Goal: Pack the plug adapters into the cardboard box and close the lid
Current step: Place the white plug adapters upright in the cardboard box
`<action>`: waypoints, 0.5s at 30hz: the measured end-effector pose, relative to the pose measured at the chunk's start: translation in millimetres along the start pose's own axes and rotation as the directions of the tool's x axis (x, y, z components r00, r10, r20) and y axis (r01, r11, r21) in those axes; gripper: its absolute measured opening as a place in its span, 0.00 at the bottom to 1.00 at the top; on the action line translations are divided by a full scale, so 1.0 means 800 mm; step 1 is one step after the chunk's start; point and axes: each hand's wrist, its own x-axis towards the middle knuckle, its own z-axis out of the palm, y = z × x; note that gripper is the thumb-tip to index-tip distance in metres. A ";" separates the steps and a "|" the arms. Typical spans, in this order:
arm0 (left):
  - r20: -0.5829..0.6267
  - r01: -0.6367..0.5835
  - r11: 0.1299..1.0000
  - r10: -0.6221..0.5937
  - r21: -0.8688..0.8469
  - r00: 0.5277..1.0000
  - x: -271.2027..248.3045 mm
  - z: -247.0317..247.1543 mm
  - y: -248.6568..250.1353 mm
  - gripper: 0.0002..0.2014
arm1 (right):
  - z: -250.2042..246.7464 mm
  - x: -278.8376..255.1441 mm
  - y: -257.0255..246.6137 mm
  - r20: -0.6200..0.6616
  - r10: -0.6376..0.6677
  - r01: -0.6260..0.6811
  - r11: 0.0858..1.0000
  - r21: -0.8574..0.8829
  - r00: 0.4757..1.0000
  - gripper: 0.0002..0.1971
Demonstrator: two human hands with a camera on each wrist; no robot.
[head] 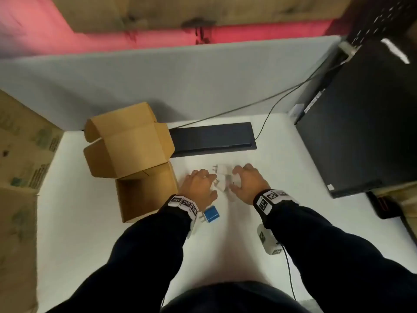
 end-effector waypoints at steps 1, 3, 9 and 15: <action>0.011 0.023 1.000 -0.023 -0.002 1.000 0.009 0.001 -0.001 0.28 | -0.002 0.007 0.002 -0.024 0.002 -0.001 1.000 0.018 1.000 0.22; 0.031 0.091 0.996 -0.091 0.003 0.995 0.022 0.005 -0.005 0.30 | -0.006 0.021 0.007 -0.040 0.008 -0.007 1.000 0.025 0.999 0.22; 0.142 0.142 0.989 -0.146 0.037 0.979 0.039 0.013 -0.016 0.39 | 0.006 0.052 0.011 0.029 -0.042 0.040 0.998 0.044 0.999 0.25; 0.125 0.168 0.982 -0.157 -0.083 0.980 0.046 0.019 -0.031 0.35 | 0.018 0.066 0.010 -0.027 -0.039 0.042 0.991 0.124 0.999 0.20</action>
